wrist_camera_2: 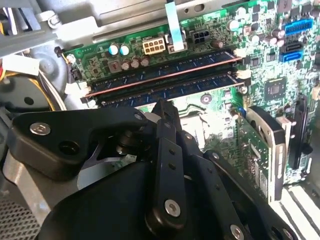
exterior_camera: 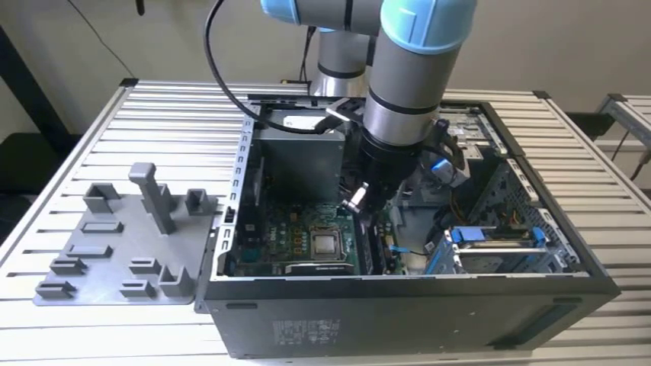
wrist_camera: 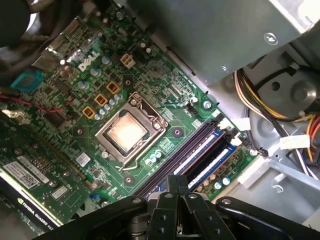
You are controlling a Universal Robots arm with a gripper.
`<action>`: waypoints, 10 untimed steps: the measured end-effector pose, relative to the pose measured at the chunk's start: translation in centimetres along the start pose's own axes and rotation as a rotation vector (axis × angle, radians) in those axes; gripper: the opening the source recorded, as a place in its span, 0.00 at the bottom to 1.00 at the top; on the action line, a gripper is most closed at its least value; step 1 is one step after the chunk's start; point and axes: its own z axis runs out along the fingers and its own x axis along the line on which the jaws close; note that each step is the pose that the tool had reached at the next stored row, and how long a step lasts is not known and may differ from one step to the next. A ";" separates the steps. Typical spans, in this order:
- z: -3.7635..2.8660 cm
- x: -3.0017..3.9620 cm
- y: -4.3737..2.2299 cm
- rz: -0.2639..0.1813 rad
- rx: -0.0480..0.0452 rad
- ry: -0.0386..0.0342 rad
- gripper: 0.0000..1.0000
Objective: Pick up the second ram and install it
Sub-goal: 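Press down the second ram until it locks into place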
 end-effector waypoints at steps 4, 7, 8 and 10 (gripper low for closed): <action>0.00 0.00 0.00 -0.052 0.0000 0.0007 0.11; 0.00 0.00 0.00 -0.092 0.0000 0.0012 0.11; 0.00 0.00 0.00 -0.107 0.0001 0.0014 0.11; 0.01 0.00 0.00 -0.131 0.0001 0.0019 0.11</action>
